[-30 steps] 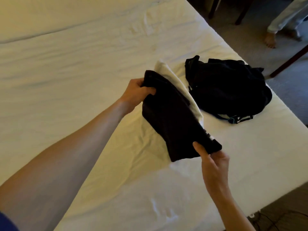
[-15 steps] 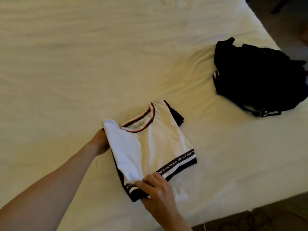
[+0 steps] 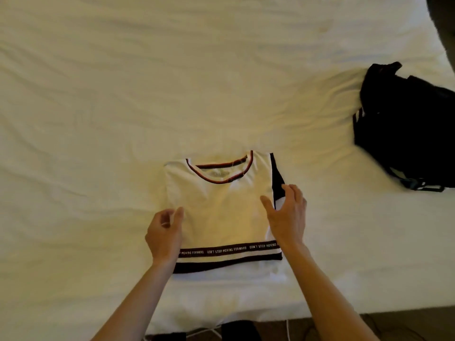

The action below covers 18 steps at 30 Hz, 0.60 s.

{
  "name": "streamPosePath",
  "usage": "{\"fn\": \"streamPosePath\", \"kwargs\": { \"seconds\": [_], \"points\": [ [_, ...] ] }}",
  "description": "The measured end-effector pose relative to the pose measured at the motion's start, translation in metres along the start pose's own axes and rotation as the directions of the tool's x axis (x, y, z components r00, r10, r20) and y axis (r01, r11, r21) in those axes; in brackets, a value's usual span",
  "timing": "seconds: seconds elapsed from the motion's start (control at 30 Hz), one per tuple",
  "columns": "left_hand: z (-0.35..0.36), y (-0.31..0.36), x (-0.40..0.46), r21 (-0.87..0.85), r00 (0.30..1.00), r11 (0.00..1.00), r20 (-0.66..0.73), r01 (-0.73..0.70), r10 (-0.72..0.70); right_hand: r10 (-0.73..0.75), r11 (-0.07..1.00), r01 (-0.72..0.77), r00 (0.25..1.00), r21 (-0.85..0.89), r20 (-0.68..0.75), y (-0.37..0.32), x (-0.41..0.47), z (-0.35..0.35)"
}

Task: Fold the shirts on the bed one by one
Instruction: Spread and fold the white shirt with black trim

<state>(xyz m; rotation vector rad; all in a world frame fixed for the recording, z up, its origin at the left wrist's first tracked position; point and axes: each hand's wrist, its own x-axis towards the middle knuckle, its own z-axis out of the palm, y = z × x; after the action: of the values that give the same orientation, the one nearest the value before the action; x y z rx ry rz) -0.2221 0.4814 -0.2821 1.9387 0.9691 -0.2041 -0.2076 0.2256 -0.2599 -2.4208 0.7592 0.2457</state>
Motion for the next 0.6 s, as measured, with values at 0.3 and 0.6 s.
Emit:
{"fn": "streamPosePath", "kwargs": {
  "seconds": [0.3, 0.6],
  "points": [
    [0.003, 0.005, 0.011, 0.032, 0.997, 0.997, -0.002, -0.076, 0.076, -0.051, 0.996, 0.068, 0.971, -0.065, 0.235, -0.021, 0.062, -0.008],
    [0.0, -0.017, 0.001, 0.06, 0.996, 0.998, 0.079, -0.035, 0.03, 0.233, 0.925, -0.317, 0.909, 0.21, 0.346, -0.001, 0.022, 0.001]
  ]
}}
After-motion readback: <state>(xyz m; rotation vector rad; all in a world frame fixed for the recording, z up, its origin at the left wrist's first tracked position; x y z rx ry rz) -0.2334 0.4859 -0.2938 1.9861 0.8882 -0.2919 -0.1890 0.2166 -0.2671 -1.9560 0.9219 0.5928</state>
